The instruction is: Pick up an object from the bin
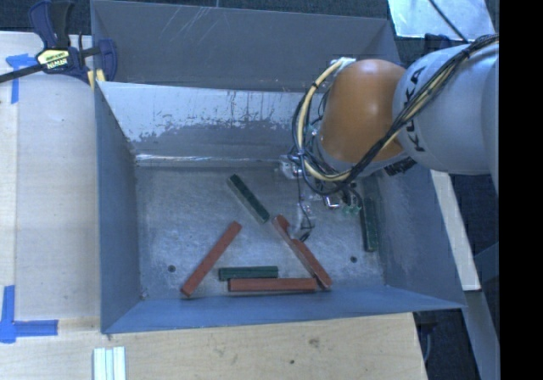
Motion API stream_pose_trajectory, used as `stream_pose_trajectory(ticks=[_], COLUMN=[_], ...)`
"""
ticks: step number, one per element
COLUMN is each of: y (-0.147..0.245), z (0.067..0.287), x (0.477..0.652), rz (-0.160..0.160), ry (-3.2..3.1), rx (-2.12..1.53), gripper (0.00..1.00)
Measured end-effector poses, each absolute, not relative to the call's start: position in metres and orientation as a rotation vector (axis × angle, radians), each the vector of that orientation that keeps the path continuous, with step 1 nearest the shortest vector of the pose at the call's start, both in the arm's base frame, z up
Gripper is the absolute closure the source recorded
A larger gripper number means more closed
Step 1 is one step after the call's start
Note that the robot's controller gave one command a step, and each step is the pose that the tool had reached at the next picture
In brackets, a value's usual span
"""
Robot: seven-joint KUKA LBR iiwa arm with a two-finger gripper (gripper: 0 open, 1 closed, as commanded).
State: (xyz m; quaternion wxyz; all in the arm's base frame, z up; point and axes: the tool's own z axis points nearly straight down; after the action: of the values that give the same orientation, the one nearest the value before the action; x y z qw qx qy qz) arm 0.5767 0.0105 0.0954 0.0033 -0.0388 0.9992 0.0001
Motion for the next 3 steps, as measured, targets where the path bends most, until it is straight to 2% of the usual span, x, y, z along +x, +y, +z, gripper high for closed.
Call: stream_pose_trajectory(ticks=[1, 2, 3], y=[0.071, 0.059, 0.059], z=[0.095, 0.070, 0.071], x=[0.594, 0.587, 0.589], rz=[0.004, 0.000, 0.001], ry=[3.135, 3.135, 3.131], rx=[-0.005, 0.194, 0.193], gripper=[0.00, 0.00, 1.00])
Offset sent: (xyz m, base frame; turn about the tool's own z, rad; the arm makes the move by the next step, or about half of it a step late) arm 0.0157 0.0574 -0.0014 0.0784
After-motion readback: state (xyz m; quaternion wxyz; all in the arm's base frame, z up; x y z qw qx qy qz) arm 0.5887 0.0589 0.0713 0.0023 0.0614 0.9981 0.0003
